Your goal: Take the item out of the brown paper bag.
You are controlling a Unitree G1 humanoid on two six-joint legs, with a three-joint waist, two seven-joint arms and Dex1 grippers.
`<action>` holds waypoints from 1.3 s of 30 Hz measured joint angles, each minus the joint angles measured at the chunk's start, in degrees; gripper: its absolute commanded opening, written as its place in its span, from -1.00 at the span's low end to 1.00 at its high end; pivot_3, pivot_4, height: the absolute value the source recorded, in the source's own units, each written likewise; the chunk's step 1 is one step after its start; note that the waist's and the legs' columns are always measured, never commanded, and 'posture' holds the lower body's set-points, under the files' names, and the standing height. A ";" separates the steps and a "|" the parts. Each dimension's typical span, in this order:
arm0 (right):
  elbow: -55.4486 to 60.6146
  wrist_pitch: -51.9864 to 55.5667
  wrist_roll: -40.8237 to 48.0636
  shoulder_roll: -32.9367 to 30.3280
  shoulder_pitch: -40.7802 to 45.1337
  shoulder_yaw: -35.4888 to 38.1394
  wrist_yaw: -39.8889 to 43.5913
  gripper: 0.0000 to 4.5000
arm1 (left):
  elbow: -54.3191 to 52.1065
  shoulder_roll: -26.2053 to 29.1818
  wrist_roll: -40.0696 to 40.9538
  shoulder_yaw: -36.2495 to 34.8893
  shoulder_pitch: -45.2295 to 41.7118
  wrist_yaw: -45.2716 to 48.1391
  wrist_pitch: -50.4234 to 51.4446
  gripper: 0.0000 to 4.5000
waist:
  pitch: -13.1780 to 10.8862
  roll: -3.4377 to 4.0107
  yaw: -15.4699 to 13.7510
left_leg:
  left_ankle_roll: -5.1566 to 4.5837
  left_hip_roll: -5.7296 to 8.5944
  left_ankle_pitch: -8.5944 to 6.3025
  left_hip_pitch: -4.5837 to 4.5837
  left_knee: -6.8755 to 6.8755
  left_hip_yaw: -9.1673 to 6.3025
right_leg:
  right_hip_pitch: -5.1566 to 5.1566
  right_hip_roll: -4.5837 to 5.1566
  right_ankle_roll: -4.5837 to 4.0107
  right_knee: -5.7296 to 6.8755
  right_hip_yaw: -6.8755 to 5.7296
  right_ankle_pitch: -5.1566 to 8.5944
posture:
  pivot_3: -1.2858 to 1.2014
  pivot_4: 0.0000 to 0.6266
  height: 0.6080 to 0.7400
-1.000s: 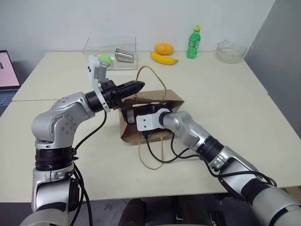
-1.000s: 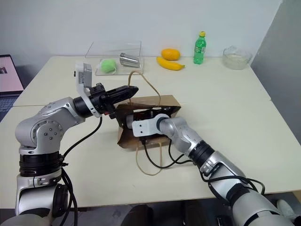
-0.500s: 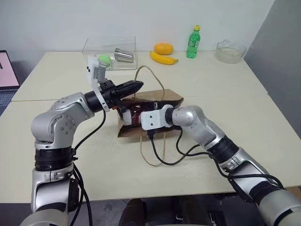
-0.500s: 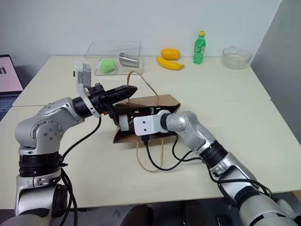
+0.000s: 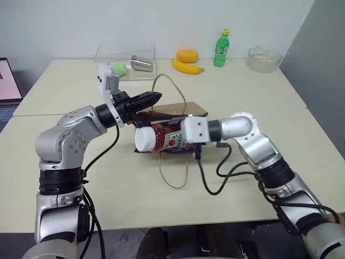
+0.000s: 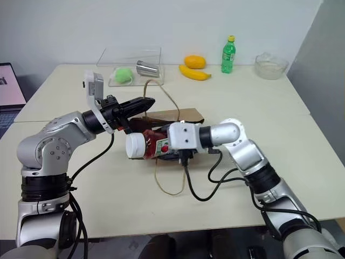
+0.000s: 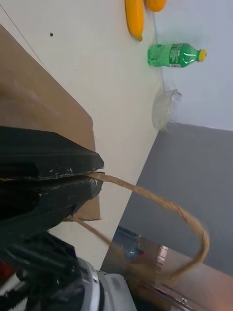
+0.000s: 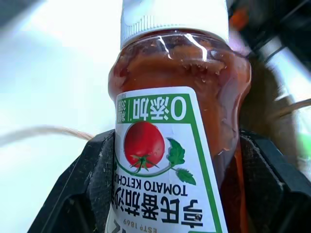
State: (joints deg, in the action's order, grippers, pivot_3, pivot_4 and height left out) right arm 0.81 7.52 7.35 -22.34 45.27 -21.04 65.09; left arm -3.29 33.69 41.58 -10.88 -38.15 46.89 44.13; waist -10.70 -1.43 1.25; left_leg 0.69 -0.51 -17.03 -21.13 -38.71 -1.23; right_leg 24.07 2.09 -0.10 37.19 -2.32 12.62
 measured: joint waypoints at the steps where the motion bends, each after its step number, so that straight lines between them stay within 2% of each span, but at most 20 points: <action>1: 1.02 2.94 2.97 -0.24 -0.17 1.95 0.18 0.38 | 0.04 0.06 -0.06 0.01 0.04 0.01 0.01 -1.00 | -0.02 0.03 -0.01 | 0.00 0.03 0.00 -0.01 0.00 0.01 | 0.01 0.05 0.00 0.01 0.01 0.00 | 0.03 -0.52 1.00; 9: 7.47 19.94 19.12 -5.02 3.59 18.08 -3.77 0.38 | 0.12 0.14 -0.16 -0.06 0.47 0.01 0.02 -1.00 | -0.03 0.04 -0.38 | -0.01 0.00 0.00 -0.02 0.04 0.00 | 0.04 0.05 0.00 0.01 -0.01 0.00 | 0.03 -0.52 1.00; 14: 4.45 20.72 18.63 -10.81 4.26 23.44 -8.13 0.38 | 0.07 0.20 -0.17 -0.06 1.53 -0.02 0.04 -1.00 | -0.03 0.03 -0.68 | -0.02 0.04 -0.01 -0.03 0.03 0.05 | 0.02 0.04 0.00 -0.03 0.02 0.00 | 0.03 -0.52 1.00; 17: -2.65 15.83 11.89 -15.13 3.83 22.47 -9.76 0.38 | 0.04 0.34 -0.17 -0.06 1.53 -0.01 0.04 -1.00 | -0.03 0.03 -0.87 | -0.03 0.07 -0.01 -0.03 0.04 0.11 | 0.02 -0.03 0.02 -0.05 0.04 0.01 | 0.03 -0.52 1.00; 20: -15.15 6.46 0.66 -18.34 3.61 16.69 -12.12 0.38 | 0.09 0.37 -0.22 -0.06 1.52 0.02 0.04 -1.00 | -0.03 0.02 -0.85 | -0.03 0.06 -0.01 -0.02 0.04 0.26 | 0.03 -0.06 0.02 -0.07 0.12 0.01 | 0.03 -0.52 1.00; 24: -34.04 -4.55 -13.56 -18.56 4.14 5.93 -15.22 0.38 | 0.07 0.35 -0.24 0.12 1.52 0.03 0.04 -1.00 | -0.07 0.05 -0.65 | -0.01 0.01 0.00 -0.09 0.07 0.43 | 0.15 -0.06 0.01 -0.06 0.18 0.00 | 0.03 -0.52 1.00; 27: -43.57 -10.79 -18.24 -17.38 6.63 2.25 -15.05 0.38 | 0.07 0.32 -0.25 0.27 1.51 -0.01 0.04 -1.00 | -0.12 0.12 -0.23 | 0.05 -0.05 0.03 -0.29 0.01 0.49 | 0.29 -0.05 0.00 -0.07 0.17 0.00 | 0.03 -0.52 1.00; 32: -51.81 -16.82 -22.18 -17.03 10.81 0.52 -13.96 0.38 | -0.11 0.26 -0.22 0.28 1.55 -0.05 0.04 -1.00 | -0.12 0.12 0.20 | 0.19 -0.05 0.11 -0.34 0.00 0.46 | 0.26 -0.02 0.01 -0.14 0.11 0.00 | 0.03 -0.52 1.00; 33: -52.46 -17.31 -22.31 -16.84 10.85 0.49 -13.90 0.69 | -0.13 0.26 -0.22 0.27 1.57 -0.06 0.04 -1.00 | -0.12 0.12 0.20 | 0.19 -0.04 0.11 -0.35 0.00 0.46 | 0.26 -0.02 0.01 -0.14 0.11 -0.01 | 0.03 -0.52 1.00; 35: -54.39 -18.26 -22.75 -16.61 11.99 0.53 -13.61 0.97 | -0.27 0.26 -0.21 0.27 1.60 -0.10 0.04 -1.00 | -0.12 0.12 0.22 | 0.19 -0.04 0.11 -0.34 -0.01 0.47 | 0.26 -0.01 0.04 -0.13 0.11 -0.02 | 0.03 -0.52 1.00; 39: -55.11 -18.94 -22.48 -16.82 12.27 1.70 -12.41 0.99 | -0.36 0.26 -0.21 0.26 1.62 -0.15 0.04 -1.00 | -0.12 0.12 0.22 | 0.18 -0.01 0.11 -0.34 -0.03 0.46 | 0.24 -0.01 0.09 -0.12 0.12 -0.06 | 0.03 -0.52 1.00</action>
State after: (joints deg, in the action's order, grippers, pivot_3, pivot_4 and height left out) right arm -54.30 -11.42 -15.13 -39.17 57.54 -19.33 52.68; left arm -3.65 33.95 41.37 -10.63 -36.53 46.75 44.17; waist -10.82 -1.31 1.47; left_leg 0.87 -0.51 -16.92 -21.47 -38.74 -0.77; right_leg 24.31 2.08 0.00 37.07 -2.20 12.56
